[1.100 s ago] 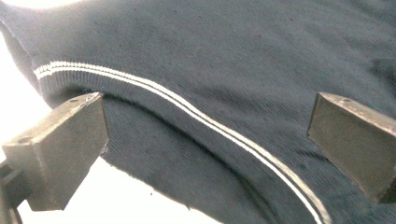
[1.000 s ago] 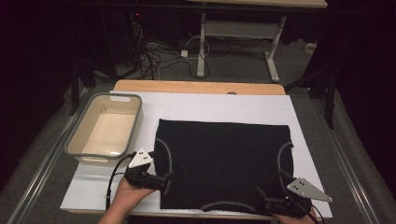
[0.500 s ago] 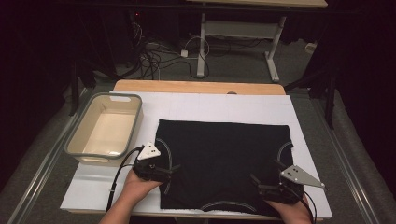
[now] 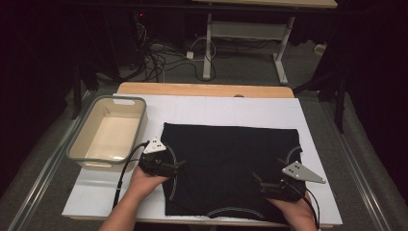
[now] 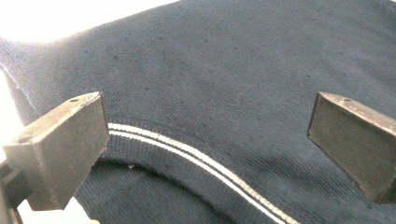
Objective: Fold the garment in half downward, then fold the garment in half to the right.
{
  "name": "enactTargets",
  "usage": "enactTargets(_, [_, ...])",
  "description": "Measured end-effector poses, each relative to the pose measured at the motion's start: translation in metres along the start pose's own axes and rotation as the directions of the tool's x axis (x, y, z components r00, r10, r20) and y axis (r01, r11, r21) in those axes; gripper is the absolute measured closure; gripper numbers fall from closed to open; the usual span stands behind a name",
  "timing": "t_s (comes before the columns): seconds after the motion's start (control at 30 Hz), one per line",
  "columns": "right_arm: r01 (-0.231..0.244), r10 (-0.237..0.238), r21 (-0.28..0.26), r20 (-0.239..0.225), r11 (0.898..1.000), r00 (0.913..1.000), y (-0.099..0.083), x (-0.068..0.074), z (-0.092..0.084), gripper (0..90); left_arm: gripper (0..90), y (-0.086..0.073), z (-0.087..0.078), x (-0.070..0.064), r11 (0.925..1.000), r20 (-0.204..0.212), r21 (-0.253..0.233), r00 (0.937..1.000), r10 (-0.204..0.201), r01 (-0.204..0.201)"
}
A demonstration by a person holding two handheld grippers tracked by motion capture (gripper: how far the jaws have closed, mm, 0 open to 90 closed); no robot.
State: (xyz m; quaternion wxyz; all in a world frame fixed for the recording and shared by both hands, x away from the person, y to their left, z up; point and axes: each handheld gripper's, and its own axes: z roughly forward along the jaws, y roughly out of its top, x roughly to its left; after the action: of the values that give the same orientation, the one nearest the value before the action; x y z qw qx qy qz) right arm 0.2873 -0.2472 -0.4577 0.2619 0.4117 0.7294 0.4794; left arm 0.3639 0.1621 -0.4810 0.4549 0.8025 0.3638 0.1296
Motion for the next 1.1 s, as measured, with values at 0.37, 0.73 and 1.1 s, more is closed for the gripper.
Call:
enactTargets(0.37, [0.027,-0.027,0.012,-0.038,1.0,0.9989,-0.002,0.026,0.016,0.0,0.0,0.009,0.02,0.02,0.9998,-0.035,0.018,0.9993,-0.011,0.012])
enactTargets(0.73, [0.051,-0.052,-0.015,-0.094,0.999,0.9942,0.012,0.043,0.024,0.0,0.0,0.018,0.034,0.03,0.9995,-0.042,-0.021,0.9989,-0.023,0.022])
enactTargets(1.1, [0.077,-0.078,-0.011,-0.172,0.997,0.982,0.022,0.079,0.04,0.0,0.0,0.017,0.034,0.034,0.9983,-0.014,-0.026,0.9985,-0.052,0.052])
